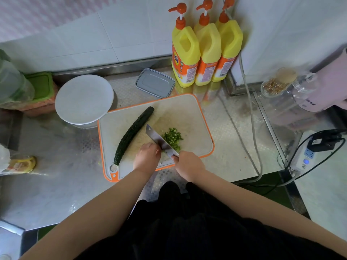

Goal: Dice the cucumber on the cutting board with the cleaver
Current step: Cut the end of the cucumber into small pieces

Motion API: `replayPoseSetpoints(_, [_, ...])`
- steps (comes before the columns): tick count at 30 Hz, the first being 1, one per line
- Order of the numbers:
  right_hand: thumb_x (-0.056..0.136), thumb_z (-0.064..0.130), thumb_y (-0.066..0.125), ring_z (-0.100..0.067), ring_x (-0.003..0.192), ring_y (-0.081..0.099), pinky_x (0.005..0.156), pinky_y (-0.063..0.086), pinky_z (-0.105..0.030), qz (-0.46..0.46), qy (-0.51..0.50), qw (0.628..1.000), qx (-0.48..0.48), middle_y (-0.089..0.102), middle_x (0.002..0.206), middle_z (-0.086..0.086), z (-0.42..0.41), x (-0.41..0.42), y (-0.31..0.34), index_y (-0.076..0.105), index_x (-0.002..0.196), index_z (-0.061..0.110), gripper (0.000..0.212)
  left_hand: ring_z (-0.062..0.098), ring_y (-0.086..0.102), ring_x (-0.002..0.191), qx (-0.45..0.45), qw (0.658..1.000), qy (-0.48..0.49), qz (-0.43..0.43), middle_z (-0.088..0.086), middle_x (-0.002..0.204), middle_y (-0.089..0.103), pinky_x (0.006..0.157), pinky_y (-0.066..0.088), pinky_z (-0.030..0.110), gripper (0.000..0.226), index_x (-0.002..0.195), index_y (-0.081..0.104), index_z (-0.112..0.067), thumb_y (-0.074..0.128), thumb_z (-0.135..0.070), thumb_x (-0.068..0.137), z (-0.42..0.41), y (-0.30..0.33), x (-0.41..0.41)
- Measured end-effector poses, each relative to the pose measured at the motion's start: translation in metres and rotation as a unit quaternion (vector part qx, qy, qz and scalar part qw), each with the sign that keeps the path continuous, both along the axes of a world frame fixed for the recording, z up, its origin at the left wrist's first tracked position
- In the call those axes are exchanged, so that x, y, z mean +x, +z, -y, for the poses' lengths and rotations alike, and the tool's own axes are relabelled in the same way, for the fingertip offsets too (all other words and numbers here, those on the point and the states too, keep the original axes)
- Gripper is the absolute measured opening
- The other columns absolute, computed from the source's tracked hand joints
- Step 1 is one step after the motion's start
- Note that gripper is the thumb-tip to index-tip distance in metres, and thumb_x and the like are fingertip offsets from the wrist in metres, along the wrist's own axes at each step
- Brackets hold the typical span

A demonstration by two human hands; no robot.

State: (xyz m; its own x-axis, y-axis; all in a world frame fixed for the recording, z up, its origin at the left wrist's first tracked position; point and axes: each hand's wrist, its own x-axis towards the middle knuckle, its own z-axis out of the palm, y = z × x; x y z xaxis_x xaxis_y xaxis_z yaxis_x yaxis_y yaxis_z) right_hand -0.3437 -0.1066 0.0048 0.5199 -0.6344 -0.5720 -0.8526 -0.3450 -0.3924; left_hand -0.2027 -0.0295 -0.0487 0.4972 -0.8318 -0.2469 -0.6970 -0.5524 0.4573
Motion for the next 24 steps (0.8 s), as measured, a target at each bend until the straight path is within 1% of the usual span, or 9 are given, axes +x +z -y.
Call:
replayPoseSetpoints(4, [0.101, 0.038, 0.036, -0.032, 0.104, 0.059, 0.081, 0.045, -0.036, -0.006, 0.008, 1.0, -0.009, 0.063, 0.111, -0.016, -0.003, 0.001, -0.001, 0.057, 0.109, 0.004, 0.04, 0.025, 0.054, 0.096, 0.025, 1.0, -0.009, 0.009, 0.006, 0.093, 0.059, 0.073, 0.043, 0.032, 0.017, 0.092, 0.067, -0.011, 0.053, -0.021, 0.093, 0.003, -0.002, 0.003])
replayPoseSetpoints(8, [0.102, 0.035, 0.035, -0.031, 0.105, 0.059, 0.082, 0.045, -0.035, -0.002, 0.02, 1.0, -0.011, 0.063, 0.111, -0.016, -0.003, 0.004, 0.0, 0.057, 0.11, 0.003, 0.04, 0.024, 0.055, 0.094, 0.02, 1.0, 0.0, 0.012, 0.006, 0.095, 0.06, 0.075, 0.046, 0.035, 0.019, 0.095, 0.067, -0.01, 0.052, -0.021, 0.094, 0.003, -0.002, 0.001])
replayPoseSetpoints(12, [0.102, 0.035, 0.034, -0.031, 0.107, 0.059, 0.085, 0.045, -0.035, 0.001, 0.022, 1.0, -0.011, 0.062, 0.114, -0.017, -0.007, 0.007, -0.003, 0.055, 0.113, 0.001, 0.041, 0.026, 0.055, 0.094, 0.018, 1.0, 0.001, 0.015, 0.008, 0.094, 0.06, 0.071, 0.044, 0.033, 0.02, 0.094, 0.066, -0.009, 0.05, -0.02, 0.096, 0.002, -0.005, 0.001])
replayPoseSetpoints(16, [0.101, 0.036, 0.037, -0.033, 0.104, 0.059, 0.081, 0.045, -0.036, 0.011, -0.011, 1.0, 0.006, 0.063, 0.109, -0.018, -0.003, 0.013, -0.009, 0.059, 0.108, 0.001, 0.042, 0.029, 0.054, 0.097, 0.003, 1.0, 0.01, 0.018, 0.012, 0.096, 0.062, 0.075, 0.044, 0.036, 0.017, 0.094, 0.067, -0.005, 0.053, -0.016, 0.095, 0.002, 0.0, -0.004])
replayPoseSetpoints(18, [0.099, 0.035, 0.039, -0.035, 0.101, 0.06, 0.077, 0.044, -0.034, 0.026, -0.028, 0.999, 0.029, 0.064, 0.104, -0.021, 0.004, 0.015, -0.01, 0.062, 0.103, -0.002, 0.044, 0.029, 0.053, 0.102, -0.013, 1.0, 0.006, 0.017, 0.012, 0.1, 0.063, 0.081, 0.043, 0.036, 0.017, 0.099, 0.068, -0.006, 0.052, -0.011, 0.095, -0.001, 0.003, -0.006])
replayPoseSetpoints(19, [0.099, 0.035, 0.04, -0.036, 0.099, 0.06, 0.075, 0.043, -0.034, 0.034, -0.04, 0.998, 0.042, 0.064, 0.103, -0.023, 0.008, 0.015, -0.01, 0.062, 0.101, -0.003, 0.044, 0.027, 0.051, 0.108, -0.017, 1.0, -0.004, 0.018, 0.01, 0.107, 0.063, 0.086, 0.042, 0.034, 0.02, 0.106, 0.068, -0.008, 0.051, -0.007, 0.094, -0.004, 0.003, -0.006])
replayPoseSetpoints(21, [0.099, 0.034, 0.04, -0.035, 0.093, 0.059, 0.073, 0.042, -0.034, 0.043, -0.066, 0.995, 0.062, 0.063, 0.098, -0.023, 0.014, 0.01, -0.012, 0.062, 0.098, -0.003, 0.043, 0.021, 0.043, 0.123, -0.01, 0.999, -0.043, 0.016, 0.002, 0.125, 0.057, 0.097, 0.035, 0.026, 0.041, 0.124, 0.061, -0.013, 0.048, 0.003, 0.089, -0.012, 0.003, -0.007])
replayPoseSetpoints(22, [0.099, 0.036, 0.041, -0.033, 0.087, 0.058, 0.071, 0.04, -0.033, 0.043, -0.078, 0.993, 0.073, 0.061, 0.093, -0.021, 0.016, 0.006, -0.012, 0.06, 0.093, 0.0, 0.041, 0.017, 0.039, 0.128, 0.001, 0.998, -0.065, 0.019, -0.003, 0.132, 0.053, 0.1, 0.033, 0.025, 0.051, 0.131, 0.056, -0.017, 0.048, 0.005, 0.085, -0.017, 0.004, -0.008])
replayPoseSetpoints(24, [0.098, 0.038, 0.042, -0.027, 0.078, 0.052, 0.067, 0.037, -0.03, 0.043, -0.098, 0.991, 0.082, 0.055, 0.082, -0.013, 0.019, -0.001, -0.014, 0.051, 0.077, 0.007, 0.039, 0.014, 0.036, 0.131, -0.002, 0.994, -0.1, 0.048, -0.006, 0.138, 0.049, 0.102, 0.036, 0.028, 0.066, 0.138, 0.05, -0.02, 0.053, 0.005, 0.078, -0.025, 0.007, -0.009])
